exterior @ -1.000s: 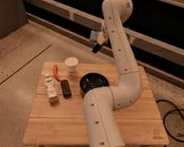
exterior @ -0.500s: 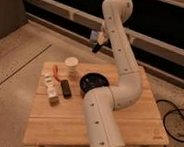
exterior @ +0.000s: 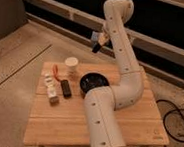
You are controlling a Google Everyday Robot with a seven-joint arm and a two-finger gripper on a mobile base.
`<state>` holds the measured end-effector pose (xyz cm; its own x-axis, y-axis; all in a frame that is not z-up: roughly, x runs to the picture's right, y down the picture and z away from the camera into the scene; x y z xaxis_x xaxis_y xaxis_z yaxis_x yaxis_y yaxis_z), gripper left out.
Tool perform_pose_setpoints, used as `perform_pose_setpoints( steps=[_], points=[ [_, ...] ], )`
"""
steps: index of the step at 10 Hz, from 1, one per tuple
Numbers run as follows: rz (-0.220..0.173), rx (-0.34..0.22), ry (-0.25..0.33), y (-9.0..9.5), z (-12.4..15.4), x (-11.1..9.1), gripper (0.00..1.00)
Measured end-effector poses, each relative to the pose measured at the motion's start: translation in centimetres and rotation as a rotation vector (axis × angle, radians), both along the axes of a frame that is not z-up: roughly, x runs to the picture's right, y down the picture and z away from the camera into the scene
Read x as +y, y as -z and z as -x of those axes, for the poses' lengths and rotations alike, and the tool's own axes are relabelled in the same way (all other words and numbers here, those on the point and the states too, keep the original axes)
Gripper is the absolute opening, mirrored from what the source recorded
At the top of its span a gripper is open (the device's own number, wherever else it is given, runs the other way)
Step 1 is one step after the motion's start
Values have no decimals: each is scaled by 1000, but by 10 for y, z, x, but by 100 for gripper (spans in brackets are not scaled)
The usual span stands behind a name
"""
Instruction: Place the white sponge in the ceramic bowl
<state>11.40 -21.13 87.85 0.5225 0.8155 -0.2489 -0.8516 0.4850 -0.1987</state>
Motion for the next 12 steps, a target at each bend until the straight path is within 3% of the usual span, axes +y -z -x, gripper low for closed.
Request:
perform_pose_setpoints(
  steps=[3, 7, 12],
  points=[
    [75, 5, -57, -24, -16, 18, 0],
    [128, -30, -45, -35, 12, 31, 0],
    [131, -24, -11, -33, 32, 28, 0]
  ],
)
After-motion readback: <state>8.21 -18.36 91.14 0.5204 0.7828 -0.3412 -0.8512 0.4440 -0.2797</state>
